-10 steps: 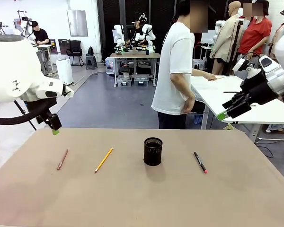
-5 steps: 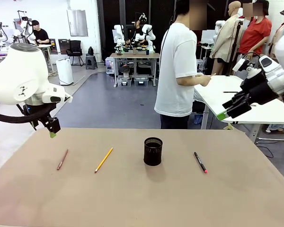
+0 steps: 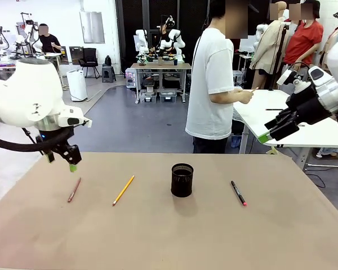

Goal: Place the pens into the pen holder.
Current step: Pick up a writing instrument from the table and place it into the Pen holder.

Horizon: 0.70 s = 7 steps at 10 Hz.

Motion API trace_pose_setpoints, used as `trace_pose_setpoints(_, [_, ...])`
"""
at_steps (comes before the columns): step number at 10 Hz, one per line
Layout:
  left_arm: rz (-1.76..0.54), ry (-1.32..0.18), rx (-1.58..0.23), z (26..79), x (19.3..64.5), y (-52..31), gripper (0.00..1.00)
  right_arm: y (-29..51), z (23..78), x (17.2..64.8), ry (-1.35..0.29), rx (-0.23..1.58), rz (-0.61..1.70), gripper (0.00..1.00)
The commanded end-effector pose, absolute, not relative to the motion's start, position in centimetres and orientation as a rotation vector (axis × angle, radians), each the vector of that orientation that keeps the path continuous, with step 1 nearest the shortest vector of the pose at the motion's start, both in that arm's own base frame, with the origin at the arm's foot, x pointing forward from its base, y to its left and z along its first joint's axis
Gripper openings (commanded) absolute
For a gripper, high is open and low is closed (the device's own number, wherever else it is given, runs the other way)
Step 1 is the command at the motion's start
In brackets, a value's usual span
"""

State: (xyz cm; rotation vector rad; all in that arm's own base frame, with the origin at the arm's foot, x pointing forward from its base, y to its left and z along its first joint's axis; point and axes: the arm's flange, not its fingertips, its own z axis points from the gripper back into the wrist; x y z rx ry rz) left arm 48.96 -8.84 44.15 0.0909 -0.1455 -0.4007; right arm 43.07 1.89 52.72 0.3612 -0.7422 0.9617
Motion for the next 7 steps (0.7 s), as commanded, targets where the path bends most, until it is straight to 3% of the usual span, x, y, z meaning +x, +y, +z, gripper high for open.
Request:
trace_pose_setpoints(1, [-0.262, -0.158, -0.034, 42.8, 51.5, -9.1, 1.0, 1.9, 52.8, 43.2, -0.764, 0.381, 0.962, 1.0])
trace_pose_setpoints(5, [-0.11, -0.17, 0.033, 37.7, 52.9, -8.5, 1.0, 1.9, 52.8, 43.2, -0.764, 0.381, 0.962, 1.0])
trace_pose_setpoints(7, [-0.127, -0.101, 0.027, 35.0, 53.6, -8.0, 1.0, 1.9, 52.8, 43.2, -0.764, 0.381, 0.962, 1.0])
